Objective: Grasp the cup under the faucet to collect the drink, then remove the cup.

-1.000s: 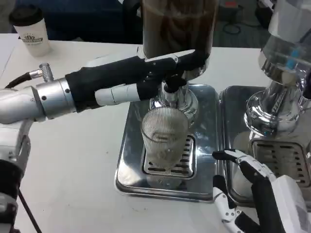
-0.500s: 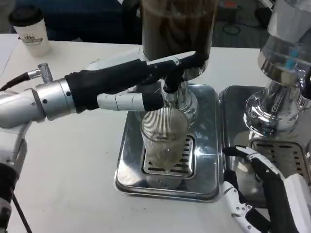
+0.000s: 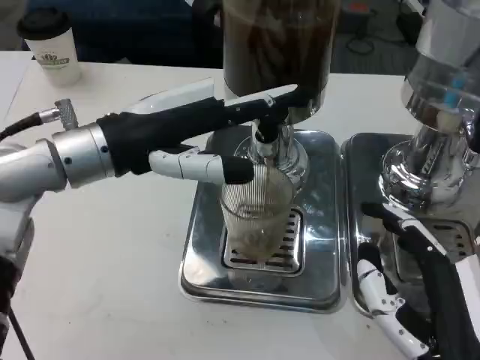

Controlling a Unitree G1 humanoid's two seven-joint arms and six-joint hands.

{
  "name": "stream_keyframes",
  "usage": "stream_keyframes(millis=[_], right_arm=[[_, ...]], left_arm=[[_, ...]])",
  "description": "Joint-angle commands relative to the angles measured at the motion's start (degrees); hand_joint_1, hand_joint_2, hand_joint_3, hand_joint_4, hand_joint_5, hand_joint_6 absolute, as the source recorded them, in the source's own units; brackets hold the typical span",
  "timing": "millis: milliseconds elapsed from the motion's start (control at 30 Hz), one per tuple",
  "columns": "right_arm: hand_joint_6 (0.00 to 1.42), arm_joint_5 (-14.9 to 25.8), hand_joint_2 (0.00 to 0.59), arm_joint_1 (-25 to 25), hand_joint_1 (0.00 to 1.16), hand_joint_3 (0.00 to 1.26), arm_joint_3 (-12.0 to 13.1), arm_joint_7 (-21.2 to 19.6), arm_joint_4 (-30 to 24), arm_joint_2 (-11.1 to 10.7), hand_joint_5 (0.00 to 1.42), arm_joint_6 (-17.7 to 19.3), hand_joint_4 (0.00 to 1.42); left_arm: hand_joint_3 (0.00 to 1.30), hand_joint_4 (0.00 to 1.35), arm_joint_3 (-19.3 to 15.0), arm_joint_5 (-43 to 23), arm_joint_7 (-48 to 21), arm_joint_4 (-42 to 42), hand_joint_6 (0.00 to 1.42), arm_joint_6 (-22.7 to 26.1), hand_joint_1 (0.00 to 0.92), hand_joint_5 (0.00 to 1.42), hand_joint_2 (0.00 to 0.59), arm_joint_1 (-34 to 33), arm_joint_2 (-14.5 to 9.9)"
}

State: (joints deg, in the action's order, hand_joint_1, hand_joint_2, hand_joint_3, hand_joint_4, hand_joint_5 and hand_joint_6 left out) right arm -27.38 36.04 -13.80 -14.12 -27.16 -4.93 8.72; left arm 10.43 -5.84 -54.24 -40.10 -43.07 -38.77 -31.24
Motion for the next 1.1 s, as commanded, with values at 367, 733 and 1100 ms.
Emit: stream_keyframes(millis=[367,733,1100], right_arm=[[0.12,12.5,0.236,-4.8,0.62,0.00,1.2,11.6,2.1,-3.2,0.04,1.1,0.01],[0.02,13.3,0.212,-9.9,0.68,0.00,1.8,16.8,7.4,-4.3,0.00,-1.3,0.00],[0.03,13.7,0.213,-15.9,0.72,0.00,2.3,16.2,14.8,-2.7,0.00,-0.3,0.00]], left_arm=[[0.03,0.00,3.4,5.3,0.0,-2.7,0.00,1.0,0.000,0.00,0.005,2.4,-1.5],[0.03,0.00,3.4,5.1,0.6,-2.3,0.00,0.7,0.000,0.00,0.005,2.7,-2.0],[0.04,0.00,3.6,5.3,1.2,-2.3,0.00,0.5,0.000,0.00,0.005,2.8,-2.0]])
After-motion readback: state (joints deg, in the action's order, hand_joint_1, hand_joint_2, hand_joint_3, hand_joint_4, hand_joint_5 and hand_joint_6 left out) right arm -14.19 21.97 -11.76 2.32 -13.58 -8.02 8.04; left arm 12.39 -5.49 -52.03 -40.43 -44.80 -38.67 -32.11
